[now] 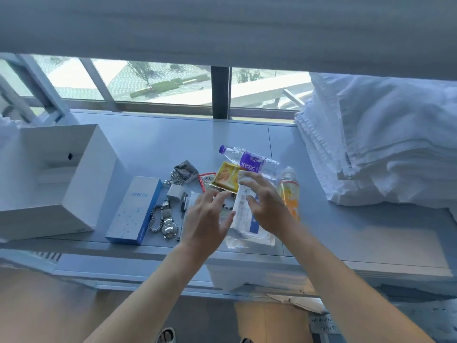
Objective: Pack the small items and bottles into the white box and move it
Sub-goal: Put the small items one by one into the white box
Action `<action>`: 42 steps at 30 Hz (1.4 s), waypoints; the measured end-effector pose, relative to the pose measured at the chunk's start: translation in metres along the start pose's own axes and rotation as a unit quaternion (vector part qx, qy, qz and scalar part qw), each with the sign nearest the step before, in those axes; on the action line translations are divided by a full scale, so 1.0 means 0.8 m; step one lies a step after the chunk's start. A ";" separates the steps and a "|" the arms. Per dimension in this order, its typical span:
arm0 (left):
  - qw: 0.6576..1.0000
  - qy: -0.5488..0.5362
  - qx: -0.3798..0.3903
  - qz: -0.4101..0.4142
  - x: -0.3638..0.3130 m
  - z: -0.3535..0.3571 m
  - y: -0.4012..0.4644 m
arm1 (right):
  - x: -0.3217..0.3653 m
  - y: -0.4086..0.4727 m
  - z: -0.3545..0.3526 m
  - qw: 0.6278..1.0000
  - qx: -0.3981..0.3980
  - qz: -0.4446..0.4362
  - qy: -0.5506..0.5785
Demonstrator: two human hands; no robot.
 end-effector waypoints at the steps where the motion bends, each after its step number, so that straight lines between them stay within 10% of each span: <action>1: 1.000 -0.001 -0.003 0.001 0.015 -0.016 -0.001 | 0.019 0.007 0.014 1.000 0.005 -0.011 0.006; 21: 0.993 0.028 -0.102 -0.050 0.316 -0.285 -0.047 | 0.353 0.130 0.270 0.984 0.107 -0.136 0.049; 42: 0.999 -0.017 -0.033 0.001 0.393 -0.288 -0.103 | 0.405 0.097 0.323 0.977 0.104 -0.187 0.014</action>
Point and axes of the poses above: each hand's wrist, its own y-axis towards the middle knuckle, its own z-axis out of the palm, x = y × z, the point moved 9 cm from there along y, towards the middle knuckle
